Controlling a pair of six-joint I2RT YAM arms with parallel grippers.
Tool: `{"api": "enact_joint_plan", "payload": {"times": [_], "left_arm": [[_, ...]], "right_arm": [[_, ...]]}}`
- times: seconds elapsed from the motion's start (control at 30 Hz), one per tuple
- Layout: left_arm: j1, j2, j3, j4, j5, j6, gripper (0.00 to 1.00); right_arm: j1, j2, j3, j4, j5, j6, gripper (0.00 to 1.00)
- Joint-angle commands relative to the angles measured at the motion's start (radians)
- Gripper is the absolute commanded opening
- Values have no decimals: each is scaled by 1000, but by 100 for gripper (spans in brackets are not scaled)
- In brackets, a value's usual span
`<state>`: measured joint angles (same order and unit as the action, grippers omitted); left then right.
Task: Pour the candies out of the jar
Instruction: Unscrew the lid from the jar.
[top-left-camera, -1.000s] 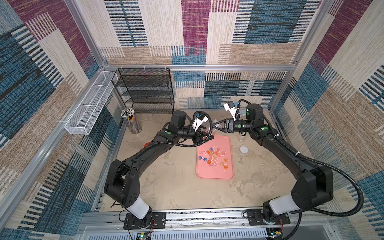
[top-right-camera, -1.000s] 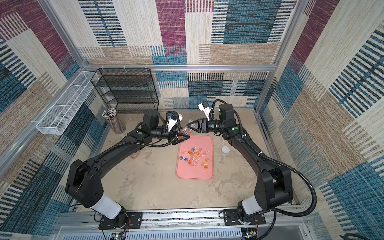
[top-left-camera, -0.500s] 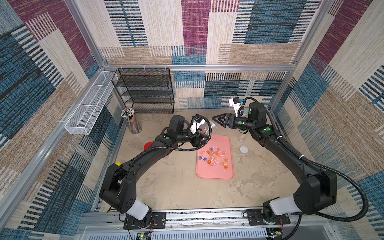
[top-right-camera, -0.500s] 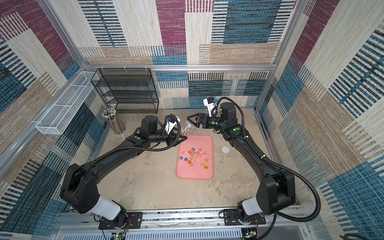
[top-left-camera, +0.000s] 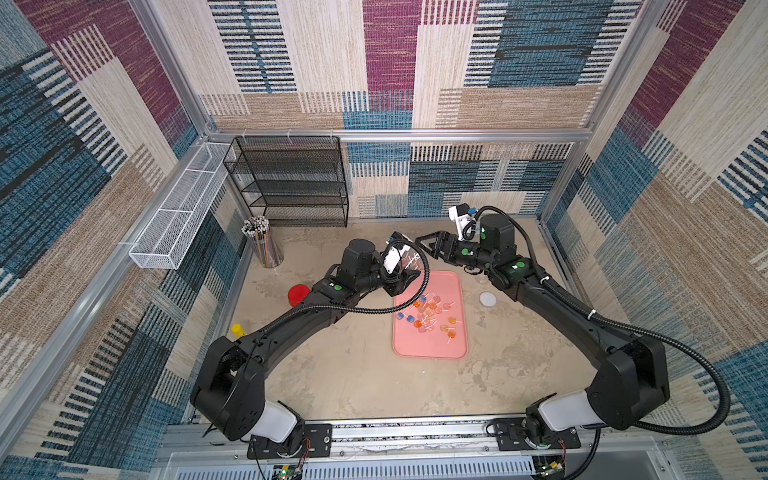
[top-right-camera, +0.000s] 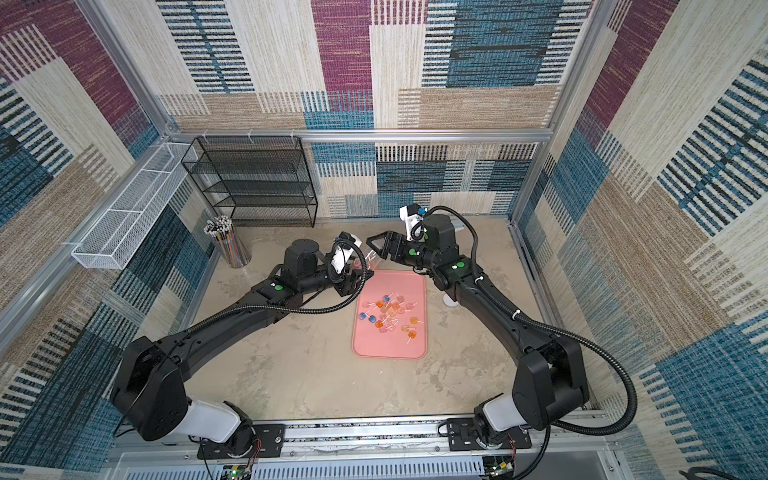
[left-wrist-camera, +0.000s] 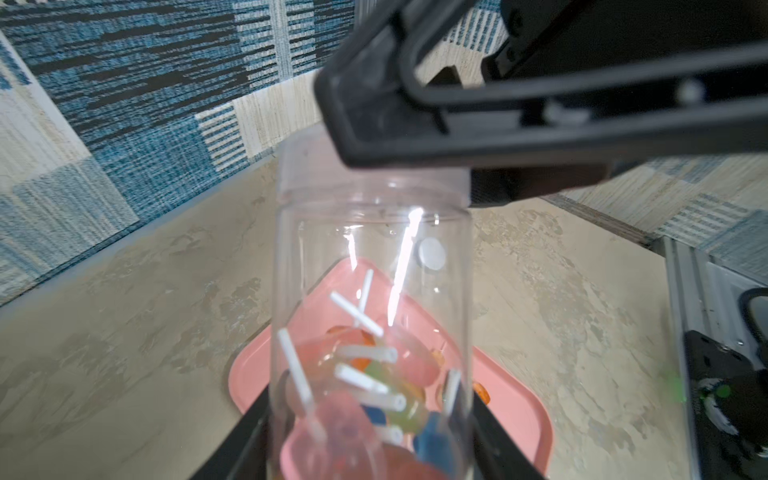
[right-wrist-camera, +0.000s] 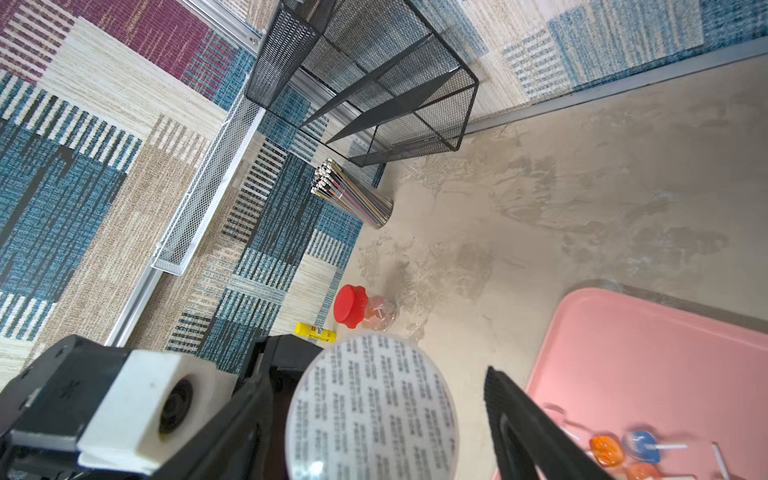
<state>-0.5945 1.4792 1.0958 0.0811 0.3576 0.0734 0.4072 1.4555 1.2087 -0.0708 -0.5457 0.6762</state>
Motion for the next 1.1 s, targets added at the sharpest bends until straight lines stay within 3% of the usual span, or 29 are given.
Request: {"api": "enact_joint_plan", "payload": {"times": [0.0, 0.3, 0.57, 0.67, 0.8, 0.93, 1.07], "left_arm": [[-8, -10, -4, 59, -40, 28, 0], [-23, -10, -4, 51, -60, 40, 0], [-18, -11, -4, 74, -20, 16, 0], [27, -1, 18, 90, 165, -26, 0], [97, 25, 67, 147, 513, -125, 0], [104, 41, 101, 165, 679, -175, 0], [104, 53, 109, 187, 768, -223, 0]], "right_arm": [[5, 4, 0, 54, 14, 22, 78], [8, 3, -12, 72, 15, 34, 65], [8, -11, -23, 106, -4, 5, 48], [-1, -29, -34, 158, -79, -47, 46], [-22, -83, -88, 285, -216, -113, 43], [-27, -146, -136, 354, -330, -206, 41], [-33, -189, -168, 366, -407, -270, 37]]}}
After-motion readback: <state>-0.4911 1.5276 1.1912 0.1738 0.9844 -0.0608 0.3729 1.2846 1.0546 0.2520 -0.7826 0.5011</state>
